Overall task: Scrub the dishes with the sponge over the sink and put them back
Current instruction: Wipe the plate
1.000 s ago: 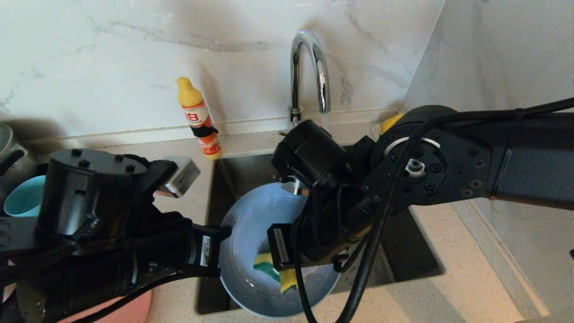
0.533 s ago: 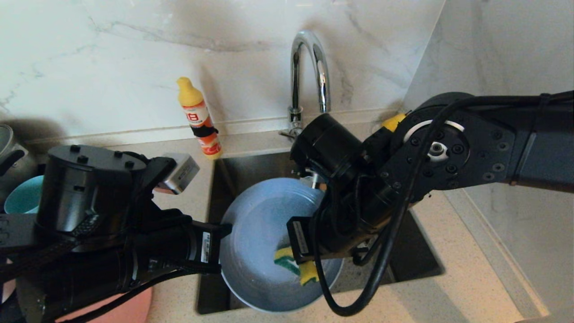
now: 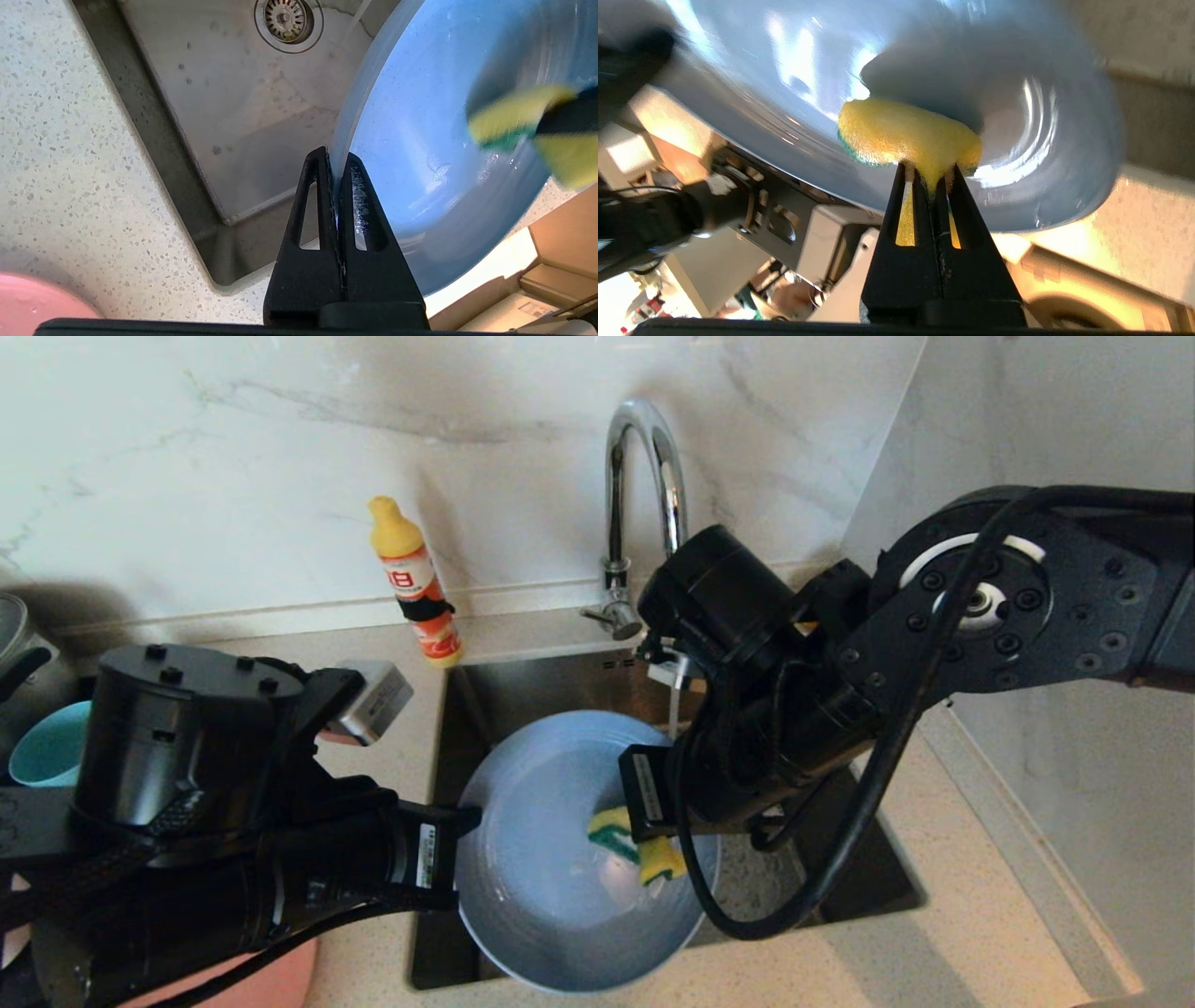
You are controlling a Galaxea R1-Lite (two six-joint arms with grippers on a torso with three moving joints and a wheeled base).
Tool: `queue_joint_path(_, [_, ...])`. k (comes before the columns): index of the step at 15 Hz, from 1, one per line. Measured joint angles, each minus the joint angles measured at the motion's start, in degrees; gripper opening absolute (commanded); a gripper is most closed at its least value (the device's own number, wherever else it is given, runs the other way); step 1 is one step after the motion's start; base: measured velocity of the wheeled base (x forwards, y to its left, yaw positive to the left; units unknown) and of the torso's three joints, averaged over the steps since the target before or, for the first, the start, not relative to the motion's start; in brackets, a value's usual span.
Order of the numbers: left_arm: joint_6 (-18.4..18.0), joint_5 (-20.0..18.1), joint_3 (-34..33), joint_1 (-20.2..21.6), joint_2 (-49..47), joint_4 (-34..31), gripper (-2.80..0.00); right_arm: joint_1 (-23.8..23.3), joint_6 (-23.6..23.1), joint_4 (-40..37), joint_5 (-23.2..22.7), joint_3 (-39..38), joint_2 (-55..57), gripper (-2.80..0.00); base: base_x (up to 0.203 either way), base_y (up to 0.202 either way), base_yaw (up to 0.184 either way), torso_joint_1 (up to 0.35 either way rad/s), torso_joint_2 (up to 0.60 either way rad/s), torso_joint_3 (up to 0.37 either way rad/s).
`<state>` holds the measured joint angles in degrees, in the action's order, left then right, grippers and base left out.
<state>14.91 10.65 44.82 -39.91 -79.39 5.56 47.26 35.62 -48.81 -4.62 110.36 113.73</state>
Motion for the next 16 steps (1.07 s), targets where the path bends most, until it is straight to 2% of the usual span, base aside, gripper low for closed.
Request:
queue_joint_path(7, [0.2,-0.02,-0.81,0.0,0.04,0.02,-2.8,2.26,-1.28,4.82,0.88,0.3,-0.06,-2.8,0.0,0.0,0.0,0.0,0.0,0.0])
queue_joint_path(11, [0.39,-0.01,-0.88,0.0,0.11,0.0,-2.8,5.83,-1.61,5.4,0.96,0.3,2.76,-2.8,0.0,0.0,0.0,0.0,0.0,0.0])
queue_joint_path(16, [0.46,0.11,-0.38,0.09,0.39,0.03,-2.8,7.64,-1.3,4.09,0.89,-0.16,4.98,-2.8,0.0,0.0,0.0,0.0,0.0,0.0])
